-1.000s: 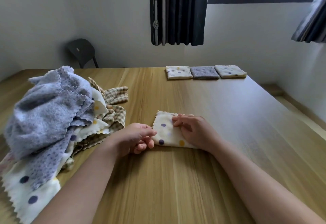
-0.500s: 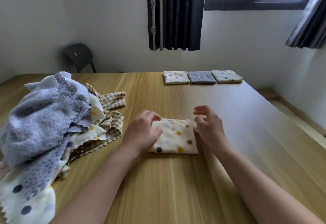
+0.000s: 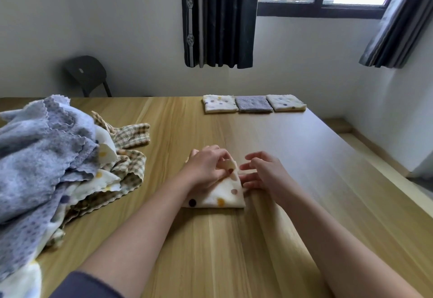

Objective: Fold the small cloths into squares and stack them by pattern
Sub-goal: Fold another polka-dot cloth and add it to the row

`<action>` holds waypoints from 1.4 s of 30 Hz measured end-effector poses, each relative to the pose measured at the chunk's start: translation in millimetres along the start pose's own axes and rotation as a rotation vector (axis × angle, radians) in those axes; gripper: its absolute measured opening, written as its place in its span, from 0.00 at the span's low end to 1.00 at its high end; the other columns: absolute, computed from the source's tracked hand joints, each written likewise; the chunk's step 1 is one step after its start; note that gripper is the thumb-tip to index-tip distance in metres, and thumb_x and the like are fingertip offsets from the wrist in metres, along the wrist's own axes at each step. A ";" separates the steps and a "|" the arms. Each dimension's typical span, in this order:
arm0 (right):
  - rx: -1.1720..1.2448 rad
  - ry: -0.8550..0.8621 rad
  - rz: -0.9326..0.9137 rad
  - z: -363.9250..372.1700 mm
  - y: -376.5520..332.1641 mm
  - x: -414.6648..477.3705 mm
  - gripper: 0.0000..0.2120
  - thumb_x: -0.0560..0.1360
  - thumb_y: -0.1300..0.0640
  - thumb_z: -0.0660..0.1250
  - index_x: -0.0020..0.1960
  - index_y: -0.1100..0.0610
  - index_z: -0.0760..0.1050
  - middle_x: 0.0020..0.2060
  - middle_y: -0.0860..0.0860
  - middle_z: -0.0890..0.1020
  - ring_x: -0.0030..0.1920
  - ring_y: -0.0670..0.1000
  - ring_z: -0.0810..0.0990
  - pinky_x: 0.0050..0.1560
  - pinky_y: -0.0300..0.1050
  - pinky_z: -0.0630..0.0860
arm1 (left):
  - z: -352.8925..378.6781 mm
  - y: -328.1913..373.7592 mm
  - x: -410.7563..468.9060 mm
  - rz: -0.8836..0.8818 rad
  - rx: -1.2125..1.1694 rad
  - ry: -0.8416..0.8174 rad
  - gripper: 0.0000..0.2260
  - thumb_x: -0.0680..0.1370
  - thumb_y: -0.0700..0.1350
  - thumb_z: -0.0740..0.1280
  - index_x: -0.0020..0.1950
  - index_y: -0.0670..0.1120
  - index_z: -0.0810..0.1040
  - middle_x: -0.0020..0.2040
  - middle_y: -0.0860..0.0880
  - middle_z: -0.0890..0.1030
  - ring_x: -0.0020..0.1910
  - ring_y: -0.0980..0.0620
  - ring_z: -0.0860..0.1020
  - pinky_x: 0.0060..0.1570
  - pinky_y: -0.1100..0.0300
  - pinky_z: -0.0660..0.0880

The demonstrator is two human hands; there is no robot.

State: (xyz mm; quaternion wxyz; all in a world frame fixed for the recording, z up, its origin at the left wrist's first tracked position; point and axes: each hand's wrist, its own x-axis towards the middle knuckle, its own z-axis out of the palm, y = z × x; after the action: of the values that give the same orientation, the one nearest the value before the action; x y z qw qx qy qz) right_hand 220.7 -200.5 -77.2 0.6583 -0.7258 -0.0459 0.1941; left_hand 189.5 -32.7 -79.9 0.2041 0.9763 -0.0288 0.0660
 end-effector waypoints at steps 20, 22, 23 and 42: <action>0.127 -0.203 -0.139 15.5 12.6 -7.5 0.07 0.72 0.62 0.62 0.49 0.60 0.72 0.43 0.59 0.77 0.44 0.58 0.76 0.40 0.51 0.72 | -39.6 -35.5 -36.6 -0.443 -1.212 0.038 0.19 0.77 0.48 0.68 0.66 0.45 0.70 0.59 0.44 0.79 0.54 0.50 0.78 0.48 0.60 0.75; 0.167 -0.192 -0.115 17.1 12.1 -8.2 0.11 0.72 0.62 0.61 0.53 0.61 0.74 0.47 0.61 0.79 0.47 0.60 0.77 0.47 0.59 0.74 | -42.3 -36.7 -41.2 -0.449 -1.094 -0.048 0.21 0.75 0.56 0.69 0.63 0.45 0.75 0.50 0.47 0.82 0.45 0.50 0.77 0.36 0.62 0.70; 0.174 -0.184 -0.106 17.4 12.6 -7.3 0.10 0.75 0.63 0.60 0.55 0.61 0.74 0.49 0.61 0.79 0.48 0.60 0.79 0.51 0.61 0.75 | -43.8 -36.2 -44.7 -0.452 -1.044 -0.086 0.21 0.75 0.58 0.68 0.61 0.46 0.77 0.42 0.50 0.81 0.38 0.52 0.74 0.30 0.65 0.66; -1.005 -0.184 -0.611 53.1 18.6 6.5 0.17 0.84 0.57 0.49 0.64 0.59 0.73 0.67 0.54 0.75 0.73 0.52 0.64 0.68 0.41 0.57 | -43.8 -24.8 -61.6 -0.570 -0.971 -0.336 0.04 0.80 0.42 0.62 0.46 0.44 0.71 0.24 0.52 0.66 0.17 0.59 0.59 0.17 0.68 0.55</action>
State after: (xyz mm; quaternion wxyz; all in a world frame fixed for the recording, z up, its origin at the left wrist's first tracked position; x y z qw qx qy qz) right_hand 204.9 -151.1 -99.8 0.2534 -0.8826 -0.3958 0.0123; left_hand 125.4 9.4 -58.5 0.6301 0.7374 0.1760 -0.1679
